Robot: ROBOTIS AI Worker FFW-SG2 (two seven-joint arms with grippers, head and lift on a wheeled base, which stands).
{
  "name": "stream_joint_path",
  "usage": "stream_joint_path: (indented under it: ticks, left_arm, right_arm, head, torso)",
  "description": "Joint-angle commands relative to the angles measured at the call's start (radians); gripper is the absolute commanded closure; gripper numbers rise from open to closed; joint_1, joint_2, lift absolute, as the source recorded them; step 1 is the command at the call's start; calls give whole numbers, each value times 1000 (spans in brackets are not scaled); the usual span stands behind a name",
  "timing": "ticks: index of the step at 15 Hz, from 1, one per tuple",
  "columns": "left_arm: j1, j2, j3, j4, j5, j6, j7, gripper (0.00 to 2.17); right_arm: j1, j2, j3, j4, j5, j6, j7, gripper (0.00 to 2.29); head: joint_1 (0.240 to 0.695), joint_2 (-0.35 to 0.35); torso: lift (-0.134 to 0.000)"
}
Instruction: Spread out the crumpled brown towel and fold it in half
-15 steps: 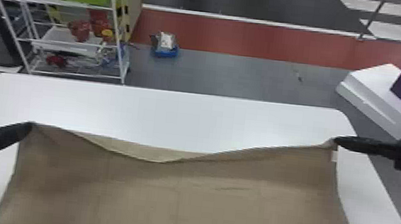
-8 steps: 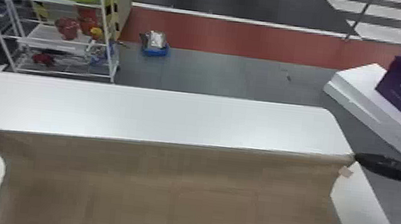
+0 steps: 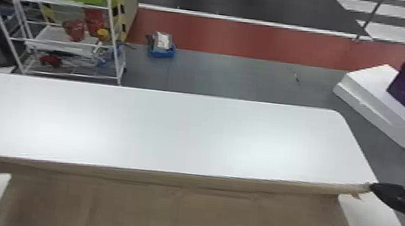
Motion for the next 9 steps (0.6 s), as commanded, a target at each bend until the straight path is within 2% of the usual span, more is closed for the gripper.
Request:
stream_joint_path:
  ticks: [1,6,9]
  left_arm:
    - [15,-3,2,3,-38,0,-12,1328]
    - [26,-3,58,51,-41,-9,-84,1332]
    - [73,-3,58,58,-39,-70,-88,1332]
  right_arm:
    - [59,11,-42,-14,-32,-51,3,1892]
    - [165,22,-143,-15,-100,-146,3,1889]
    - [199,26,-159,-23,-112,-158,3,1892]
  head:
    - [695,-66]
    - [695,-86]
    - [695,-105]
  torso:
    - [-124]
    - [-124]
    - [-124]
